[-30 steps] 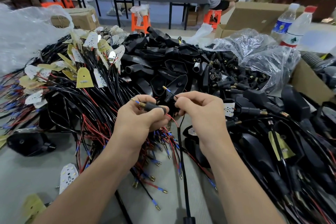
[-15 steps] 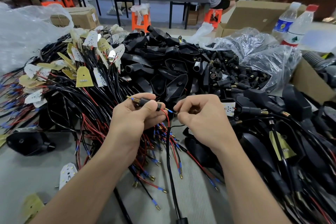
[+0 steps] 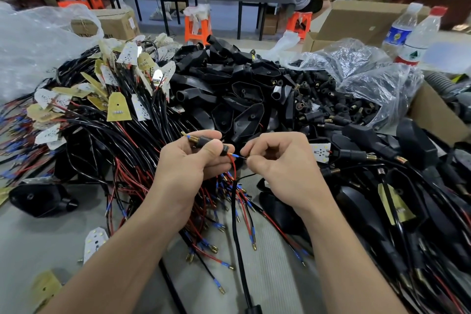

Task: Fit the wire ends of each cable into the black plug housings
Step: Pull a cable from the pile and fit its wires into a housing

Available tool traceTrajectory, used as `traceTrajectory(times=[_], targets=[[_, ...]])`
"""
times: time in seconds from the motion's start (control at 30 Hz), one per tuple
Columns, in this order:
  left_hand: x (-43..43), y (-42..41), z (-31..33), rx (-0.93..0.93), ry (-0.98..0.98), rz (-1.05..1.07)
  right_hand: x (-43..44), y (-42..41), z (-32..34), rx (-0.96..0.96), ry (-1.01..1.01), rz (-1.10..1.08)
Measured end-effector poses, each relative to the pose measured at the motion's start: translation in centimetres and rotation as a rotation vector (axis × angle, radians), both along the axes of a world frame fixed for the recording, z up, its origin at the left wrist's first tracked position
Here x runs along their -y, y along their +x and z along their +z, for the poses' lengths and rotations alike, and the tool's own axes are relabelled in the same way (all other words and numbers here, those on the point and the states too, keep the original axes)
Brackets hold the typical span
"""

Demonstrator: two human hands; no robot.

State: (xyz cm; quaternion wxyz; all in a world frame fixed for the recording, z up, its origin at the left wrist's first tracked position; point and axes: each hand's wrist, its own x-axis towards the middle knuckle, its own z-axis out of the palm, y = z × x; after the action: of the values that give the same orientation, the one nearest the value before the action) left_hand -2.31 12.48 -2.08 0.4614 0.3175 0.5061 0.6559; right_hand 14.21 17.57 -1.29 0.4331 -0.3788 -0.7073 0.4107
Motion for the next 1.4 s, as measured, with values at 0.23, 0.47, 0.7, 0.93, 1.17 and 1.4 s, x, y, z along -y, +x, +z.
traceTrajectory(times=[0.23,0.47,0.7,0.93,1.17,1.4], targets=[[0.4,0.6,0.2,0.048,-0.002,0.0,0.3,0.4,0.8,-0.188,-0.068,0.161],[0.5,0.6,0.5,0.105,0.026,-0.037,-0.3,0.3,0.0,-0.15,-0.084,0.049],[0.6,0.1,0.8,0.058,0.07,-0.059,0.3,-0.9,-0.4,-0.07,-0.076,-0.007],[0.7,-0.3,1.0,-0.076,0.128,-0.097,0.8,-1.2,-0.1,-0.11,-0.117,0.019],[0.7,0.5,1.1,0.049,0.168,-0.166,0.6,-0.6,0.0,-0.203,-0.229,0.076],[0.3,0.0,0.8,0.09,0.17,-0.11,0.6,-0.8,0.0,-0.168,-0.247,0.002]])
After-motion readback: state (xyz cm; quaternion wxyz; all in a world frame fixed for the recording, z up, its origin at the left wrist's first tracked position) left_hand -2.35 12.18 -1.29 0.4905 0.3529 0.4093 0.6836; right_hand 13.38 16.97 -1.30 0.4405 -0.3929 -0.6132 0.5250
